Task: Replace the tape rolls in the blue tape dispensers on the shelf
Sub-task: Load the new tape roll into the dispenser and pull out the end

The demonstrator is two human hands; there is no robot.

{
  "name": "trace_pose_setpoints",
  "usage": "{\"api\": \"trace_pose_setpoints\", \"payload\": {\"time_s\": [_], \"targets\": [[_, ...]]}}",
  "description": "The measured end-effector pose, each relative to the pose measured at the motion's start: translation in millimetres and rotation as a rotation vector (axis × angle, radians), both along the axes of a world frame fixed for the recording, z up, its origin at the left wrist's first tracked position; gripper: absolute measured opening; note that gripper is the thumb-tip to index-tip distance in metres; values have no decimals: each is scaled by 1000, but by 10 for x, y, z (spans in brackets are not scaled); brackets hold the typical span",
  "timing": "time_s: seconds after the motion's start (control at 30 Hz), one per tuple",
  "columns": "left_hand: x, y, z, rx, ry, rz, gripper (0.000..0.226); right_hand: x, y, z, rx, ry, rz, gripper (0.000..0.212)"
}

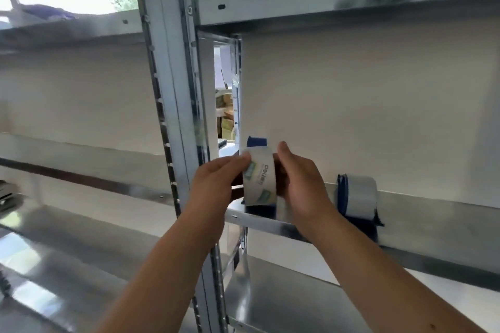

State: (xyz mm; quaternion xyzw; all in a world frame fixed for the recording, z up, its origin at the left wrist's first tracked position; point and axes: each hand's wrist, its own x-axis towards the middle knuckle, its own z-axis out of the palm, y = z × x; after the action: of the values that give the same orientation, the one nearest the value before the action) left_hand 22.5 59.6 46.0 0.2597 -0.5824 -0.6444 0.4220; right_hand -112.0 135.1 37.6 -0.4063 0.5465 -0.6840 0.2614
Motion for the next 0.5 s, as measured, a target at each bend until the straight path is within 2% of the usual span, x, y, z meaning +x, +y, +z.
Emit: {"api": "trace_pose_setpoints", "payload": {"time_s": [0.13, 0.27, 0.37, 0.5], "targets": [[-190, -162, 37, -14, 2, -39, 21, -94, -84, 22, -61, -29, -50, 51], [-327, -296, 56, -14, 22, -162, 22, -177, -132, 2, -156, -64, -140, 27], [-383, -362, 89, -56, 21, -221, 23, -218, -171, 11, -162, -44, -234, 20], [-415, -528, 122, 14, 160, -111, 29, -237, -259, 66, -155, -95, -330, 19]]}}
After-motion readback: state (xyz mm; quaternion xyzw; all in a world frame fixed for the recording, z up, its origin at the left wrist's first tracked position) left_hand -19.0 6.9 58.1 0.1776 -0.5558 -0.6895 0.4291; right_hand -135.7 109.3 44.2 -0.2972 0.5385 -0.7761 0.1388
